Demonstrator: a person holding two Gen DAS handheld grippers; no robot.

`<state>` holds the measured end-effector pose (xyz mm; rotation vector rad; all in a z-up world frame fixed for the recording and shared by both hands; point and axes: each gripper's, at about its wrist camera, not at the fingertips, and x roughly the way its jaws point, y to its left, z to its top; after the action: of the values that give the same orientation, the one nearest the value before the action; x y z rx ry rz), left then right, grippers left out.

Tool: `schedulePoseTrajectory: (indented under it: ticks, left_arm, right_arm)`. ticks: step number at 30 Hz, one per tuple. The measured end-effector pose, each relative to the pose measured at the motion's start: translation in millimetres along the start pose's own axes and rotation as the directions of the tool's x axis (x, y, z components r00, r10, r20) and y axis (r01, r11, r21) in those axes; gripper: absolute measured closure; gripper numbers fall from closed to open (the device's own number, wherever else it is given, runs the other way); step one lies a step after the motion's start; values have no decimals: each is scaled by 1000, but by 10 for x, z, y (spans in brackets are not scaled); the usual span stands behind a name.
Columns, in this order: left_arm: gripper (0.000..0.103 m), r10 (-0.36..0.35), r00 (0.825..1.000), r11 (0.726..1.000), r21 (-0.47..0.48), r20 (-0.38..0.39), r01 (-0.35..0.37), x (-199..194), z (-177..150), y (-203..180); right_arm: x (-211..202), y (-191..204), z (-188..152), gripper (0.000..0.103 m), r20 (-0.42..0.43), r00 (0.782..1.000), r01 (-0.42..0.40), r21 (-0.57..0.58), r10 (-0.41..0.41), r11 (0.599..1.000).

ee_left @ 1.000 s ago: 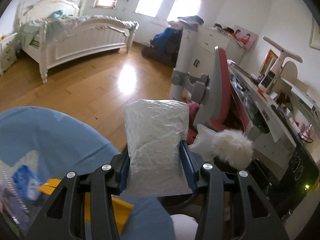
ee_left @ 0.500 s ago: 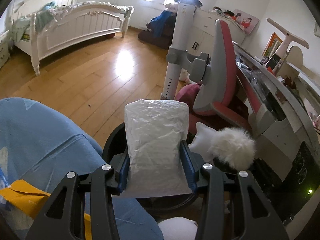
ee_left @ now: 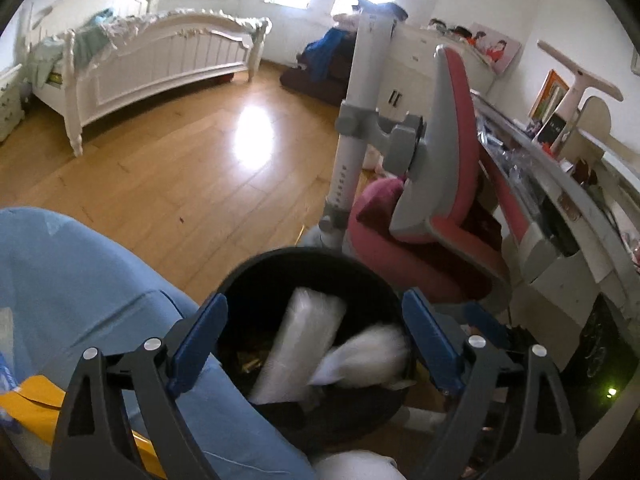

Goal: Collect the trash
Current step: 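Grasp the orange wrapper with the left tool while the right tool grasps clear plastic packaging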

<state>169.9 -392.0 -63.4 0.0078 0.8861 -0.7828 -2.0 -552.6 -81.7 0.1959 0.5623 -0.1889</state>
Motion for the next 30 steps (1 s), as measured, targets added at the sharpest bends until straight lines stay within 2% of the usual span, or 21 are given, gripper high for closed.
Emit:
schedulePoseTrajectory:
  ticks: [6,12,17,21,23,25,26,27,30]
  left_arm:
    - [14,-2,1000,1000,-10,24,2,-242,-1,73]
    - [14,17,999,998,-60,50,-14,-654,-101,317]
    - [14,87,993,987,-140,85,-75,-1166,-320,761]
    - [14,174,980,965,-215,98,-150,-1622,-597,1232]
    - [14,210,973,956,-229,90,-185,-1810,-746,1421]
    - [14,245,967,945,-238,70,-222,-1990,-932,1606]
    - [14,261,964,940,-240,52,-242,-2067,-1022,1686]
    - [14,280,959,934,-243,36,-263,-2126,-1105,1752]
    - [14,342,940,906,-264,-3,-330,-2258,-1377,1917]
  right_arm:
    - [-48,64,-20,26,-8,1000,-22,7,22,1000]
    - [-164,333,-28,26,-16,996,-83,-9,83,996]
    - [-257,713,-4,26,-32,985,-173,-54,171,983]
    - [-303,1102,35,26,-68,958,-282,-78,277,956]
    - [-305,1352,48,26,-101,933,-355,-90,346,931]
    - [-290,1571,65,26,-137,898,-430,-80,417,899]
    - [-270,1684,81,26,-158,875,-472,-66,458,879]
    - [-235,1825,93,26,-186,841,-525,-45,509,850]
    - [-142,2225,107,26,-252,769,-611,-19,588,791]
